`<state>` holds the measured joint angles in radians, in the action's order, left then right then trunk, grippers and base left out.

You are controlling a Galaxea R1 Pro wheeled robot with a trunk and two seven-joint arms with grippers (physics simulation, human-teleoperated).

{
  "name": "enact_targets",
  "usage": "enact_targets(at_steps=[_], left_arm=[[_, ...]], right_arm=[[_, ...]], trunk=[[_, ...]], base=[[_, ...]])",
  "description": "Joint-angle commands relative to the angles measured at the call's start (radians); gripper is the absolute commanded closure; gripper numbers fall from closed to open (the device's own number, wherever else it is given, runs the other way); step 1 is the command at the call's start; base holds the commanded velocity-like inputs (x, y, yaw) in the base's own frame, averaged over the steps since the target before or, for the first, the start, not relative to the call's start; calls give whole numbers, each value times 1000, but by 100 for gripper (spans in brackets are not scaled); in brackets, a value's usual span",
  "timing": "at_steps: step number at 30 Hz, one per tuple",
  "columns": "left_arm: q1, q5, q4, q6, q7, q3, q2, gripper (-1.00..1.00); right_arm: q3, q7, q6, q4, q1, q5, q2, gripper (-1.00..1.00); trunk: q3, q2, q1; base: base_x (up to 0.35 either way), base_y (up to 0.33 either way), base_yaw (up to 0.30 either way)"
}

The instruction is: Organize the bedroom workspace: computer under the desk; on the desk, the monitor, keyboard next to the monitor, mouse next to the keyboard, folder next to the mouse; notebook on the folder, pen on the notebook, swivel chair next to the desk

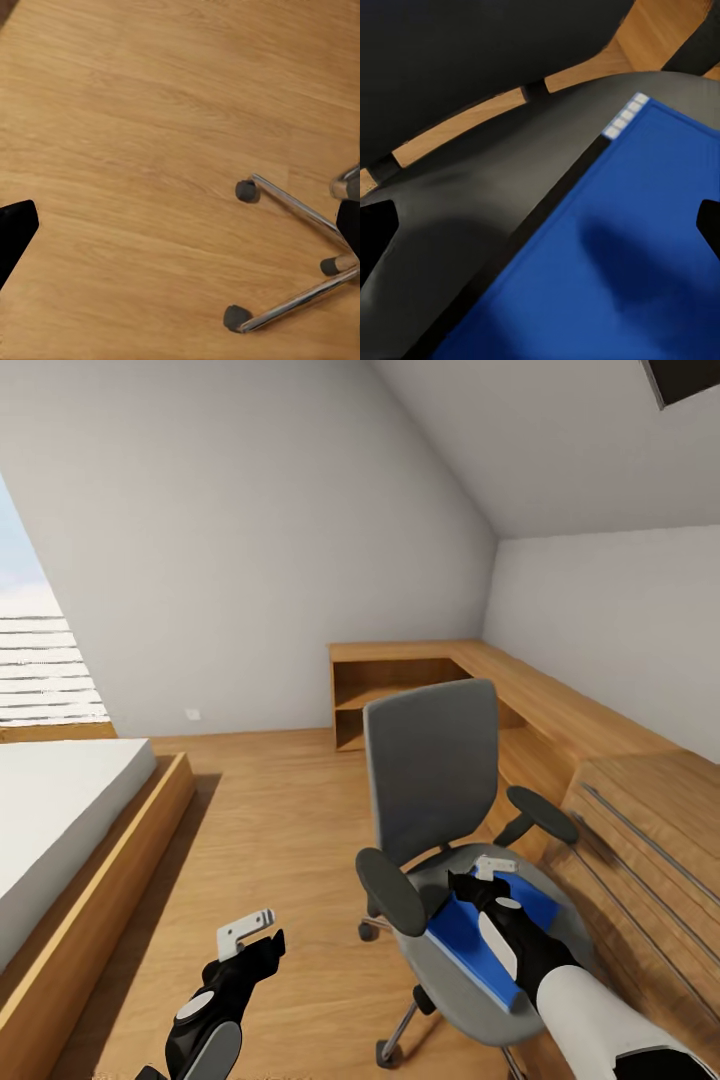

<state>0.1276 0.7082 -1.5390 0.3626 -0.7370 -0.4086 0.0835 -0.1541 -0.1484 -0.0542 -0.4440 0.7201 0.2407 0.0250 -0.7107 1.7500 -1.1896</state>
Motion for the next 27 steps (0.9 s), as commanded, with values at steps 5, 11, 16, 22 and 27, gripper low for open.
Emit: enact_targets(at_steps=[5,11,16,22,27], left_arm=[[1,5,-1,3,-10,-2,1,-100],[1,5,1,3,-9,-4,1,-100],[1,5,2,3,-9,-4,1,-100],[1,5,1,3,-10,-3,1,-100],[1,5,-3,3,-14,-2,2,-100]], right_arm=[[-9,-2,-6,-2,0,9,4,-100],[-9,-1,-6,-1,-1,6,3,-100],[-7,-1,-6,-1,-1,6,6,-100],[-8,-3,-9,0,-1,5,7,-100],[-8,-7,-17,1,-1,6,7,-100]], trunk=[[-3,1,0],[-3,1,0],[-3,1,0],[-3,1,0],[-3,1,0]], base=[[0,0,111],[15,0,12],[186,0,1],[80,0,0],[15,0,0]])
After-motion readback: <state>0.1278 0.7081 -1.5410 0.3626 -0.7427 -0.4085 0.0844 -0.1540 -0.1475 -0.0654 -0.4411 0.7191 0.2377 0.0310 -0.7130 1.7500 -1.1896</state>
